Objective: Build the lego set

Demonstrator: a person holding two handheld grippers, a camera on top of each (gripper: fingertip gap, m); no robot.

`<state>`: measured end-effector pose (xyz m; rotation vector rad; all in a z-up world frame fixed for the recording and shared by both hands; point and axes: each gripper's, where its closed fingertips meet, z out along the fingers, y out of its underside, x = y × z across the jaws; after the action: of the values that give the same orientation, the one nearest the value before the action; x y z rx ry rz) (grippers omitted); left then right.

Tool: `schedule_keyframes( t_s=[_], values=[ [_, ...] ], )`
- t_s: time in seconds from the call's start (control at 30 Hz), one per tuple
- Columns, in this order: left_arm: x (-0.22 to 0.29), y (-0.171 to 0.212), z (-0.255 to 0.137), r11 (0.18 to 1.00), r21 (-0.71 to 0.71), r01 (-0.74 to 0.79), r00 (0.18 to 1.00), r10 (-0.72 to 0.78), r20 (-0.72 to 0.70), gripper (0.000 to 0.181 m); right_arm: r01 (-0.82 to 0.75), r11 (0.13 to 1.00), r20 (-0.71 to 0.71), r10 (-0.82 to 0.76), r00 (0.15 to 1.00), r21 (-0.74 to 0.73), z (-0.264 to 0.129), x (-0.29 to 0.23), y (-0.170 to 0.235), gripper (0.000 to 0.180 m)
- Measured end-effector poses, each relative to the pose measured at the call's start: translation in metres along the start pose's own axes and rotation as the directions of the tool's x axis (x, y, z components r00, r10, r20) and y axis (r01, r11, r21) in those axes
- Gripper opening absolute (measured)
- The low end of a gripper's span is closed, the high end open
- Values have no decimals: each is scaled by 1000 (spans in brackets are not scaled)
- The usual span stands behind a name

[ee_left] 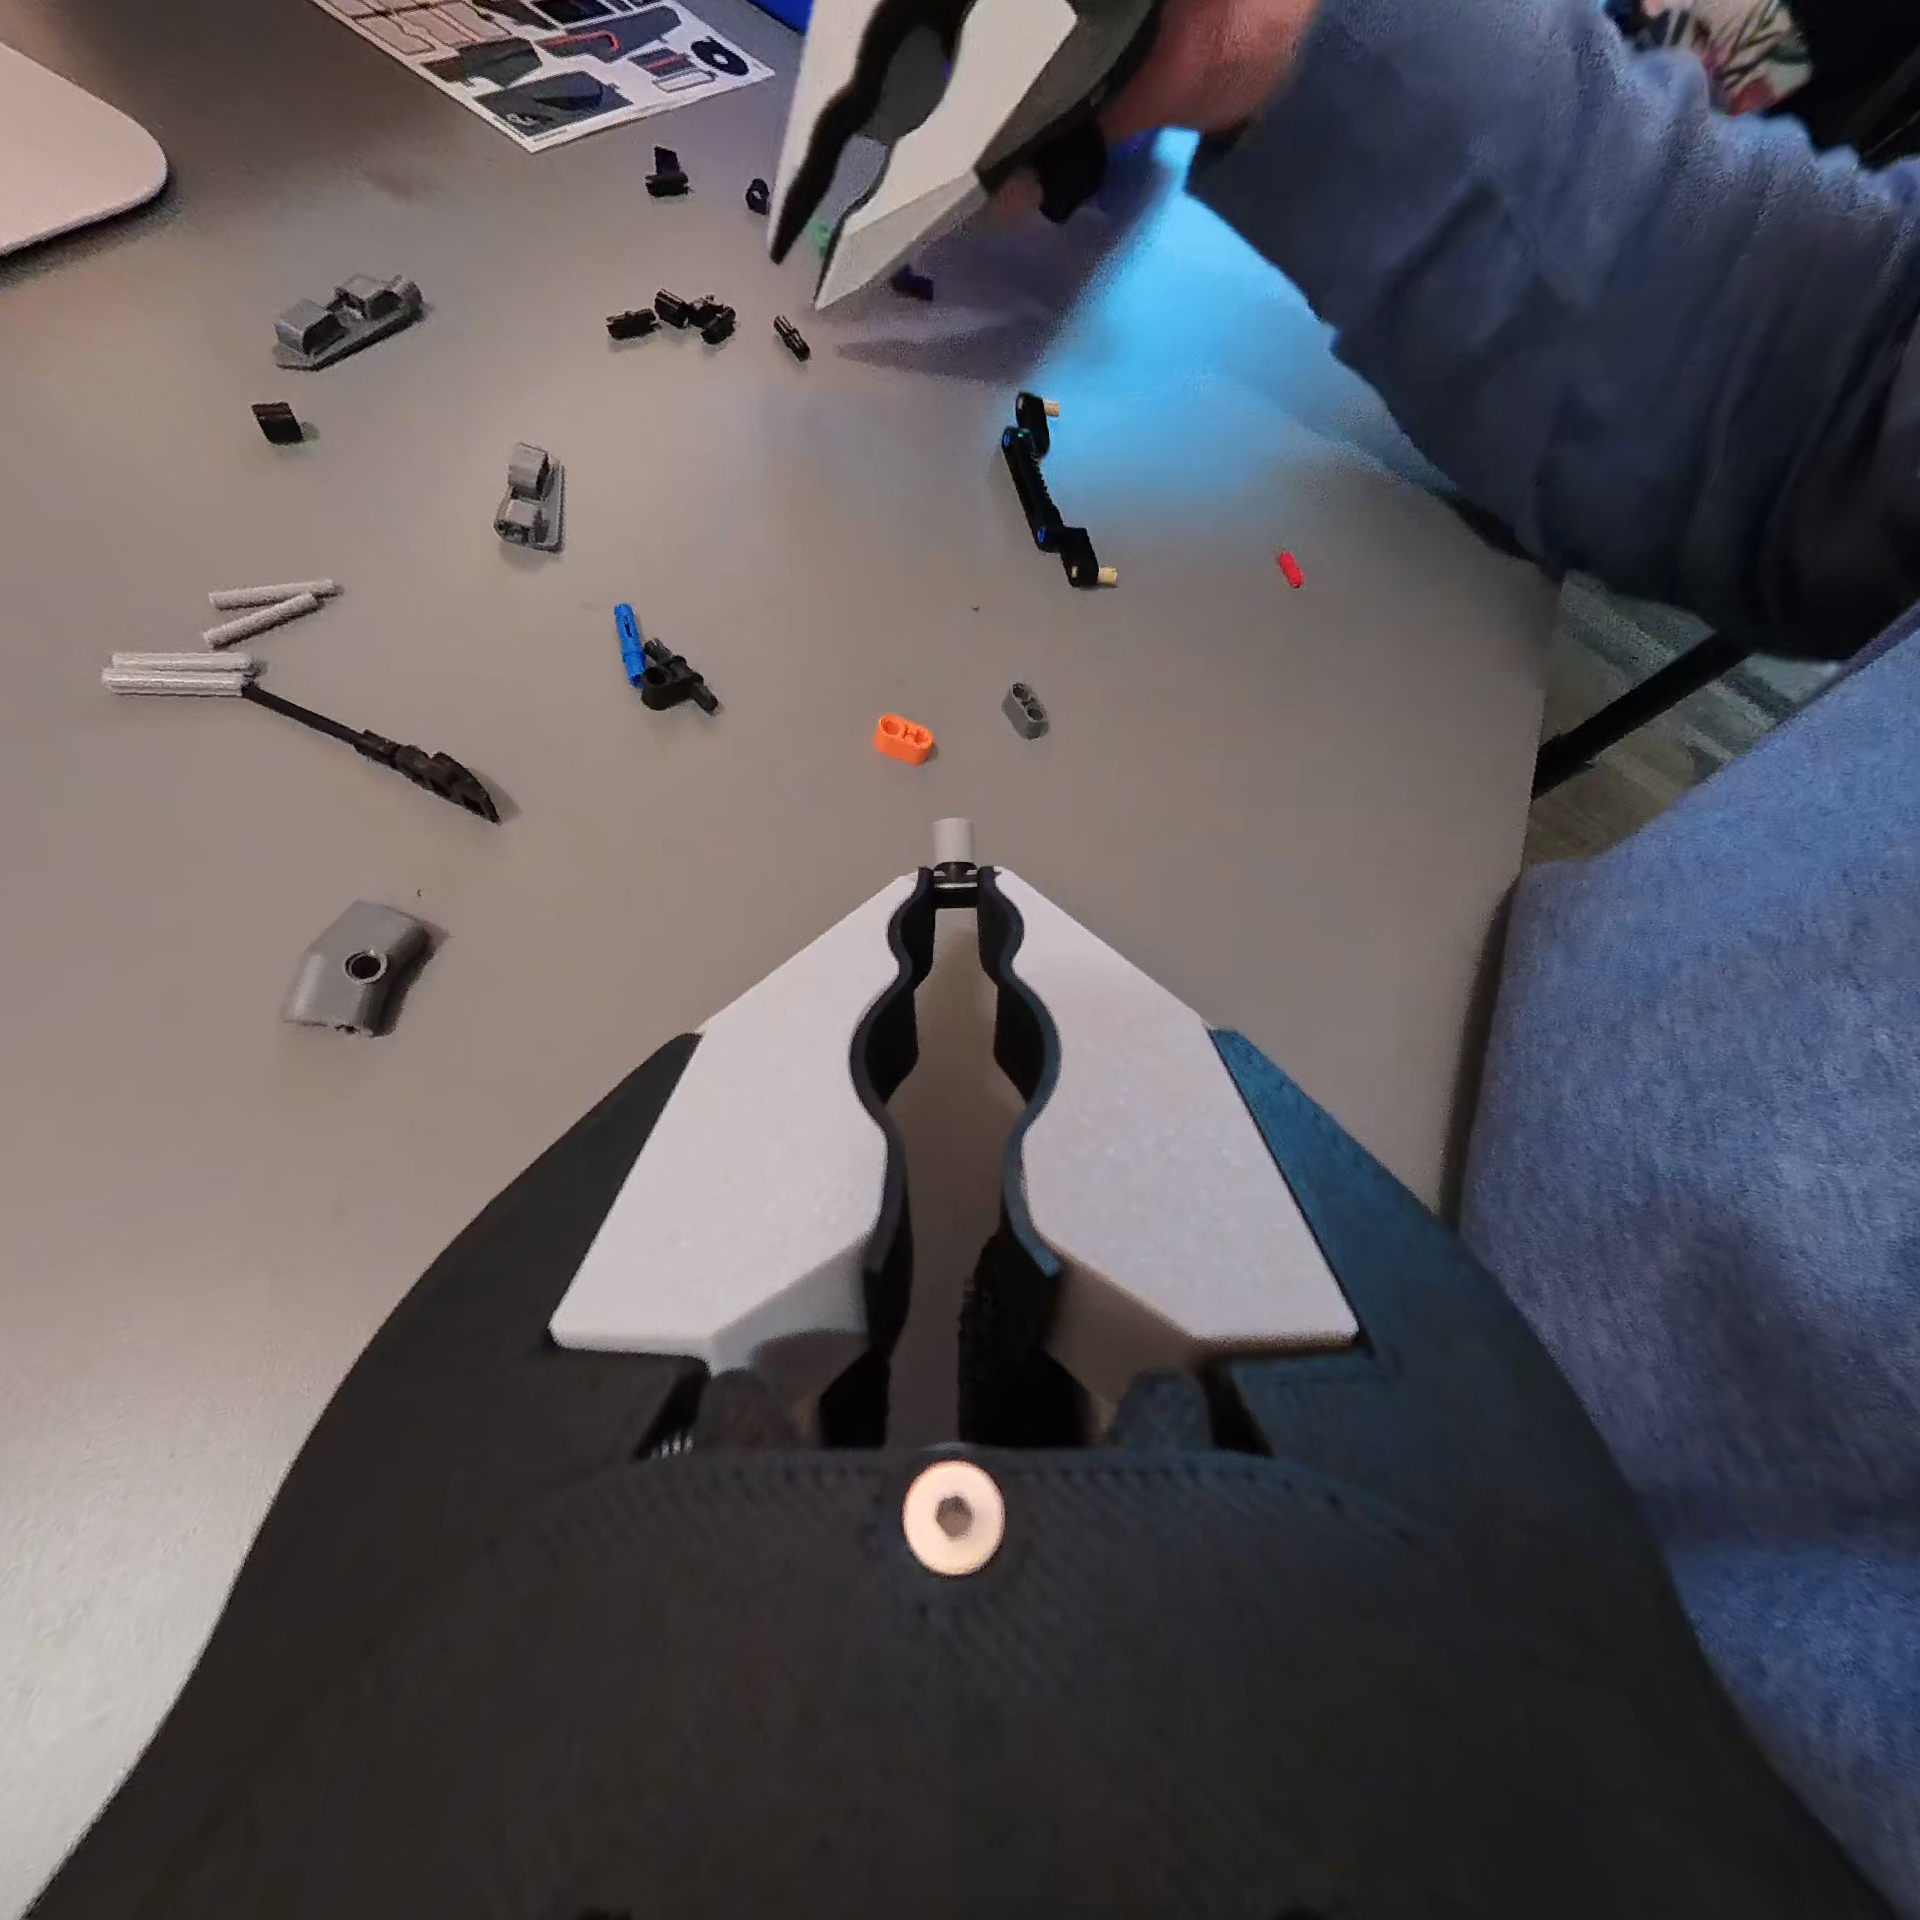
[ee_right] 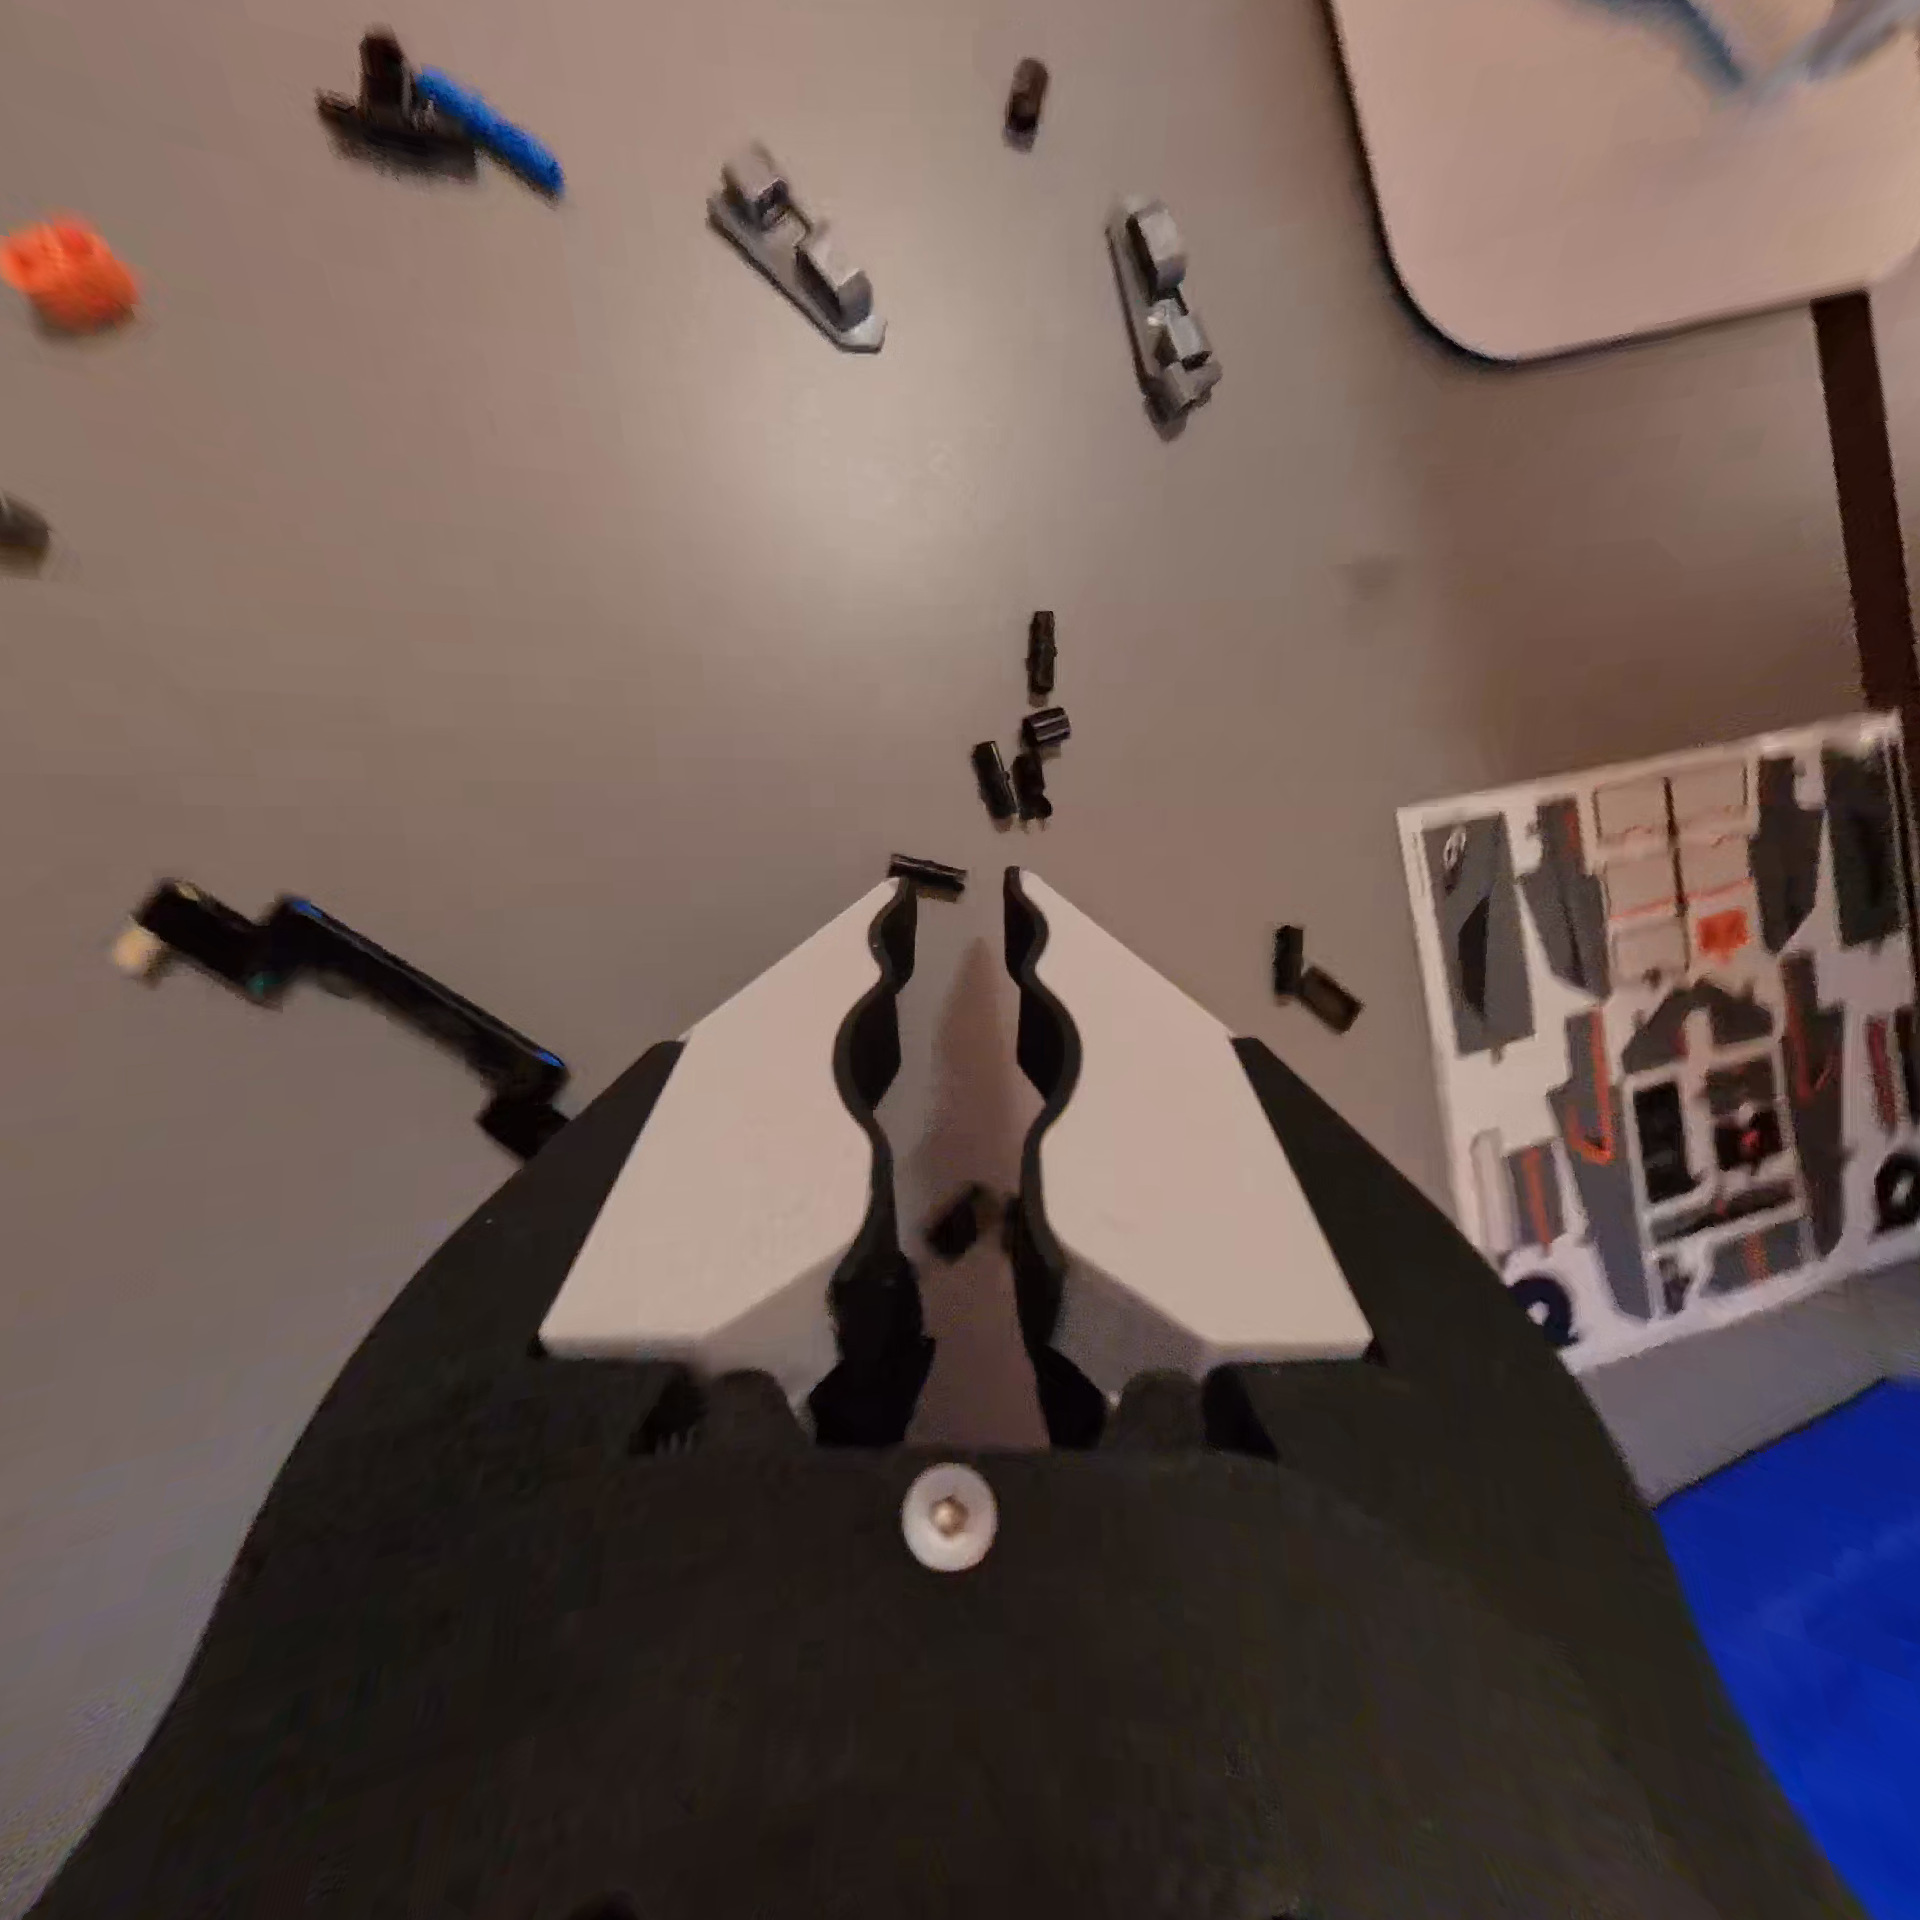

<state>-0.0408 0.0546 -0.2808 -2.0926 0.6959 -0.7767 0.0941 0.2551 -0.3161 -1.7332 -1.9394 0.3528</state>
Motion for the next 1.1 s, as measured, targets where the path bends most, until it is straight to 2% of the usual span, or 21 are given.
schedule_keyframes(
  t_s=[0.13,0.33,0.53,0.83,0.93,1.1],
  values=[
    [0,0,-1,1000,-12,-8,1000,9,11,6,208,977,124,-201,972,-49,8,1,2,14],
    [-2,-1,2,999,-32,-7,1000,8,9,6,324,945,267,-300,916,-49,16,-8,2,8],
    [-6,1,7,999,-48,-1,1000,1,4,6,264,964,316,-245,917,-18,17,-11,0,3],
    [-8,1,11,999,-27,25,1000,-25,-11,6,66,998,245,-70,967,26,13,-14,-5,2],
    [-7,1,11,1000,-7,30,999,-30,-12,6,32,992,234,-60,970,125,-4,-41,-37,2],
    [-2,-1,11,998,31,53,998,-51,-42,6,61,970,288,-130,949,236,-13,-121,-94,2]
  ],
)
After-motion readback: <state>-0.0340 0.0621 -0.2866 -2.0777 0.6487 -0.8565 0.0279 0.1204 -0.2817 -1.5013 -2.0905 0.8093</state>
